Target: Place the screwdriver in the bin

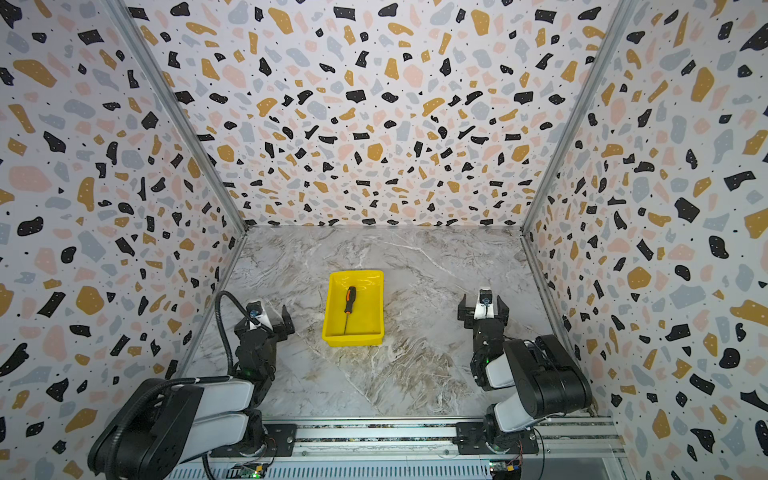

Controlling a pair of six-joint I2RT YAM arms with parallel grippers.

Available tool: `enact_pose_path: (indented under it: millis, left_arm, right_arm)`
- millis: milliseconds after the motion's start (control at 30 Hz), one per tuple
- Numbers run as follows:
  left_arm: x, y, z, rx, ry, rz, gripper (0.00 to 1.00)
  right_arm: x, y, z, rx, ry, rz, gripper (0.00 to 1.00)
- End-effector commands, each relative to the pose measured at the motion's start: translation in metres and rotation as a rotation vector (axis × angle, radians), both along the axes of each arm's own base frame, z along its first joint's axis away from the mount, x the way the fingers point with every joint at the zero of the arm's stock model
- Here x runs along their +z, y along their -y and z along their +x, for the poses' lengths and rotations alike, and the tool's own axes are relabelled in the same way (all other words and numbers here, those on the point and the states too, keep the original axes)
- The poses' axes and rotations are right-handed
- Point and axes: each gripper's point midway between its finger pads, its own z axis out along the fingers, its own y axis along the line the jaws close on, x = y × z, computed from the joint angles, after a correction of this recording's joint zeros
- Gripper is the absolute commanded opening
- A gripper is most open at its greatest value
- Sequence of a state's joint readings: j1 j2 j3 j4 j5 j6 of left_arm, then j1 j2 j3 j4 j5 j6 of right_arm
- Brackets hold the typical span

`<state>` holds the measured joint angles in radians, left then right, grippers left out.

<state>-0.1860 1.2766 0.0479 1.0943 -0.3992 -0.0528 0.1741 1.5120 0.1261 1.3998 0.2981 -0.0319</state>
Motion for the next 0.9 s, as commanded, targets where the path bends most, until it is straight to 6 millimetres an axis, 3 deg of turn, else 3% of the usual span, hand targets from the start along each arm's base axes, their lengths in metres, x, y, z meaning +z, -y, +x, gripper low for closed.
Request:
enact_pose_path:
  millis: [0,867]
  left_arm:
    - [0.032,0.020,0.022,-0.105,0.102,0.015,1.00]
    - [0.030,0.019,0.024,-0.097,0.094,0.016,1.00]
  right_arm:
    - [0.012,-0.002,0.002,0.008,0.041,0.005,0.99]
    - [0.002,-0.003,0.015,0.054,-0.023,0.030,0.99]
